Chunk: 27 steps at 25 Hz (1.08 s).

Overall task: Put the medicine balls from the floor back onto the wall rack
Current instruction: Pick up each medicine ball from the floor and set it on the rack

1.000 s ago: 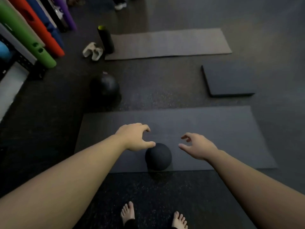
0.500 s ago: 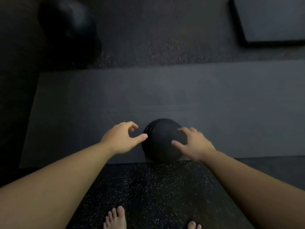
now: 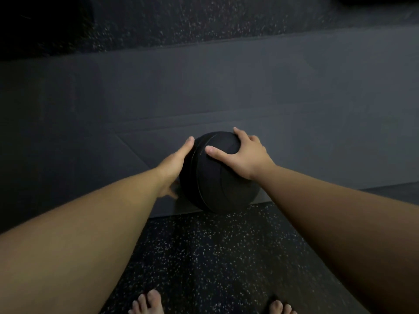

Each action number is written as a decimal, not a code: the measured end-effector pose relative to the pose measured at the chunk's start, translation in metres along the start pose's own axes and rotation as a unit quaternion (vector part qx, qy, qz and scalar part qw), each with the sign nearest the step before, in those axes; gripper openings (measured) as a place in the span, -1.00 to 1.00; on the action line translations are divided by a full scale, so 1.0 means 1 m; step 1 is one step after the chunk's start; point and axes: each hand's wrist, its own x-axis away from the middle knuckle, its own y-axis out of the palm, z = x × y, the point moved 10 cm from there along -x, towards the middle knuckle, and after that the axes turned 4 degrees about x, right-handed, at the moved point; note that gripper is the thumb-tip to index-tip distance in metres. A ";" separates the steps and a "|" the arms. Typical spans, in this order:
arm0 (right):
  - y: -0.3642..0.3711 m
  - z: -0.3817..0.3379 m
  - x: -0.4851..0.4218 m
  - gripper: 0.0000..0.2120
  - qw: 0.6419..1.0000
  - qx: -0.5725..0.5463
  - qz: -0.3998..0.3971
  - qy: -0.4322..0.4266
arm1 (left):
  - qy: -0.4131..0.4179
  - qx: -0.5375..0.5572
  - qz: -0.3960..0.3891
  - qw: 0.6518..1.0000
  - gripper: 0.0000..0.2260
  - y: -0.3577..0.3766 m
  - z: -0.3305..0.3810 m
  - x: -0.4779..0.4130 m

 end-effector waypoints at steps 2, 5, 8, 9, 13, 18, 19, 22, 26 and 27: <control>0.002 0.007 0.000 0.27 0.998 -0.050 0.011 0.032 | -0.041 0.078 -0.020 0.996 -0.04 0.014 -0.022 -0.005; 0.003 0.004 0.008 0.23 0.997 -0.055 0.039 0.041 | -0.036 0.158 0.013 0.987 -0.07 0.021 -0.031 -0.005; 0.002 -0.025 0.026 0.16 0.997 -0.065 0.052 0.007 | -0.010 0.190 0.064 0.980 -0.11 -0.005 -0.029 0.018; 0.000 -0.042 0.032 0.14 0.996 -0.068 0.049 -0.011 | -0.008 0.199 0.085 0.976 -0.11 -0.020 -0.030 0.030; -0.013 -0.183 0.087 0.14 0.991 -0.054 0.005 -0.123 | 0.039 0.280 0.163 0.945 -0.29 -0.122 -0.011 0.127; -0.051 -0.393 0.222 0.10 0.962 -0.051 -0.035 -0.267 | 0.132 0.344 0.238 0.899 -0.36 -0.274 0.030 0.315; -0.061 -0.440 0.261 0.10 0.953 -0.043 -0.043 -0.295 | 0.150 0.355 0.248 0.889 -0.33 -0.308 0.037 0.364; -0.092 -0.577 0.391 0.10 0.924 -0.029 -0.064 -0.375 | 0.191 0.380 0.320 0.847 -0.21 -0.405 0.047 0.526; -0.110 -0.733 0.571 0.08 0.872 -0.037 -0.074 -0.483 | 0.248 0.389 0.421 0.781 -0.21 -0.514 0.036 0.745; -0.109 -0.769 0.620 0.07 0.855 -0.040 -0.078 -0.512 | 0.272 0.384 0.448 0.760 -0.17 -0.543 0.029 0.801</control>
